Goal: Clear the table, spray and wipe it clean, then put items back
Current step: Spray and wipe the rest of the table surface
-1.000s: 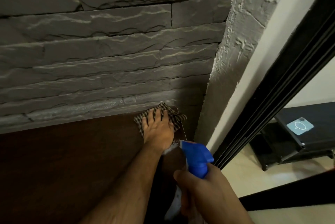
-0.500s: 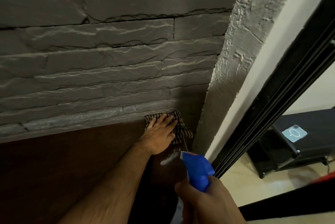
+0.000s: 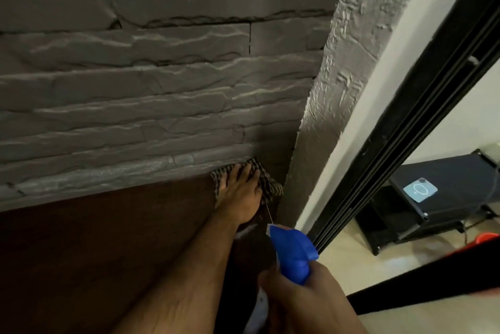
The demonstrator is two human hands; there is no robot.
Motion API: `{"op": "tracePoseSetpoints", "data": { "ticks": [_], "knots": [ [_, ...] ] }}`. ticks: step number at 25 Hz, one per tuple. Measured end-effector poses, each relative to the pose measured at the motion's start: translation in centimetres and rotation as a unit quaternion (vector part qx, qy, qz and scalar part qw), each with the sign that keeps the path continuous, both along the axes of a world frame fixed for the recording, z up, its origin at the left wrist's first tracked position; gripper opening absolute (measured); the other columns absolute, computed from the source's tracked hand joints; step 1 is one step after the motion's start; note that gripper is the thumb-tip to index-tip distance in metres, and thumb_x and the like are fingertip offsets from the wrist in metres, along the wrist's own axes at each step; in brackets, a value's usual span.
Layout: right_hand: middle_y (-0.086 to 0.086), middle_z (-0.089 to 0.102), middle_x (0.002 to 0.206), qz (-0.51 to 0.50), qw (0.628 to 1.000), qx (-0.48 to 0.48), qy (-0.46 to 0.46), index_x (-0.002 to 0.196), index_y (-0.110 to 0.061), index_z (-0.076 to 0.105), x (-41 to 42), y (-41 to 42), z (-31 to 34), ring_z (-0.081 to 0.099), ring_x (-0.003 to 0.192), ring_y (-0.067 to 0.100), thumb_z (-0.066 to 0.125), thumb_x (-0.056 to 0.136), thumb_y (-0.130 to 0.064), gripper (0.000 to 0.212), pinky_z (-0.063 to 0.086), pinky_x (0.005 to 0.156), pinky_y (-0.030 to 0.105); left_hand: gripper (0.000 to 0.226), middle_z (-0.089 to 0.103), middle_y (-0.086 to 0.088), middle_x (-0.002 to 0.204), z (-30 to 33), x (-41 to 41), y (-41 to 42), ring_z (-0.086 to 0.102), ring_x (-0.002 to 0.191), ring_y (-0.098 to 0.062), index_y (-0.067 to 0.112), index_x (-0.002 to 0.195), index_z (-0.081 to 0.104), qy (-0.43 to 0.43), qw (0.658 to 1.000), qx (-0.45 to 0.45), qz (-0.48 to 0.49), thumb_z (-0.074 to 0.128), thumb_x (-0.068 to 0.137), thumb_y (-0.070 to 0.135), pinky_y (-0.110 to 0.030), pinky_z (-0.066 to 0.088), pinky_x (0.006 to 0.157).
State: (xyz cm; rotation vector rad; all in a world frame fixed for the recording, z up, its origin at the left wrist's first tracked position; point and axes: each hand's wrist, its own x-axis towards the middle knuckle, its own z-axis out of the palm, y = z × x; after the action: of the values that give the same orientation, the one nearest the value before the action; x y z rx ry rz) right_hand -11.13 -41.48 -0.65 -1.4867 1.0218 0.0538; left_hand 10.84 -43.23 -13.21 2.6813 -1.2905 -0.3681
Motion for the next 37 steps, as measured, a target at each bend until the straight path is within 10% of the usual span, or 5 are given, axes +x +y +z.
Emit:
{"op": "tracePoseSetpoints", "data": {
  "ticks": [4,8,22,29,37],
  "knots": [
    [-0.005,0.066,0.073,-0.041,0.999,0.006,0.013,0.074,-0.026,0.057,-1.3,0.9,0.3,0.063,0.068,0.008,0.081,0.069,-0.030,0.025,0.047,0.063,0.021,0.053,-0.004,0.014,0.162,-1.5,0.4,6.8,-0.018,0.145,-0.004,0.036,0.154,0.009,-0.019,0.996,-0.020,-0.085,0.021,0.103,0.044,-0.034,-0.014,0.115],
    [0.006,0.064,0.098,-0.037,0.999,0.027,0.022,0.089,-0.024,0.054,-2.4,1.7,1.1,0.064,0.082,0.016,0.081,0.071,-0.028,0.033,0.048,0.071,0.027,0.054,-0.006,0.015,0.162,-1.8,4.1,14.8,-0.020,0.143,-0.001,0.037,0.154,0.006,0.006,0.997,0.006,0.074,0.021,0.103,0.046,-0.034,-0.009,0.117],
    [0.000,0.069,0.078,0.078,0.996,0.008,0.034,0.088,-0.026,0.059,-3.9,6.9,1.0,0.067,0.071,0.016,0.076,0.072,-0.038,0.027,0.056,0.077,0.033,0.053,-0.010,0.010,0.162,-0.1,3.9,14.6,-0.016,0.148,-0.012,0.032,0.155,0.008,0.097,0.989,0.028,0.110,0.024,0.105,0.042,-0.041,-0.011,0.118],
    [0.000,0.065,0.051,-0.048,0.998,-0.026,0.000,0.089,-0.017,0.057,-5.3,4.2,1.6,0.060,0.040,0.009,0.069,0.084,-0.027,0.017,0.047,0.041,0.016,0.053,-0.011,0.009,0.162,0.3,3.0,15.1,-0.017,0.148,-0.013,0.031,0.155,0.007,0.093,0.989,0.023,0.111,0.022,0.105,0.041,-0.041,-0.013,0.118],
    [0.006,0.067,0.064,-0.019,0.999,0.011,-0.024,0.091,-0.018,0.057,-3.7,6.5,0.9,0.063,0.050,0.018,0.072,0.080,-0.027,0.020,0.057,0.060,0.036,0.053,-0.011,0.009,0.162,0.4,2.7,15.3,-0.018,0.147,-0.013,0.030,0.155,0.006,0.086,0.990,0.019,0.110,0.021,0.105,0.042,-0.041,-0.013,0.118]
  ]
}}
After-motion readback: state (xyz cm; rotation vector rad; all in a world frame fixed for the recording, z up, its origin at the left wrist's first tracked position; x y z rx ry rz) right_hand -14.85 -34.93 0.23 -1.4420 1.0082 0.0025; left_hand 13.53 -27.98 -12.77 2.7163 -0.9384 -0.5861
